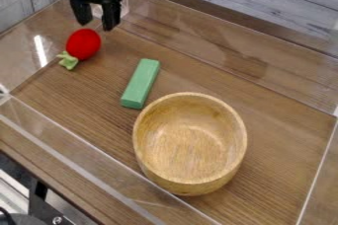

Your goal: Move the red object to the right side of the table

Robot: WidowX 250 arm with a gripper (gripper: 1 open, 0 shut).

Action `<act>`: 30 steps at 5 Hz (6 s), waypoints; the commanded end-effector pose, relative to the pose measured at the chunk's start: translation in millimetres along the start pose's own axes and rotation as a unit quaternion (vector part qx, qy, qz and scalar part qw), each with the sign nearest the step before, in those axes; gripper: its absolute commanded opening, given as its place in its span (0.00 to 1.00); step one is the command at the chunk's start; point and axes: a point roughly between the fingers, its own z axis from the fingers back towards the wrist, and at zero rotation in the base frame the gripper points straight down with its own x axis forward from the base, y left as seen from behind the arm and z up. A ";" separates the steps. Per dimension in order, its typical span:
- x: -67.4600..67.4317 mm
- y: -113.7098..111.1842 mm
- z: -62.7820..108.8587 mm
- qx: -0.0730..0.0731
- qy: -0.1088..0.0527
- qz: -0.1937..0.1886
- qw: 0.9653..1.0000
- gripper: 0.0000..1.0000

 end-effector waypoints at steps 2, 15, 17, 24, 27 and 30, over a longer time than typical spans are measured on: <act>-8.0 8.4 -12.6 0.012 -0.007 0.009 1.000 1.00; -15.1 8.9 -25.6 -0.022 0.042 0.023 0.999 0.00; -5.8 10.9 -21.9 -0.019 0.053 0.016 0.998 1.00; -5.1 -35.2 34.6 0.020 -0.015 -0.056 0.998 1.00; -23.6 -16.7 -6.1 0.025 0.028 -0.011 0.999 1.00; -36.4 -17.9 -21.8 0.034 0.055 -0.002 0.998 0.00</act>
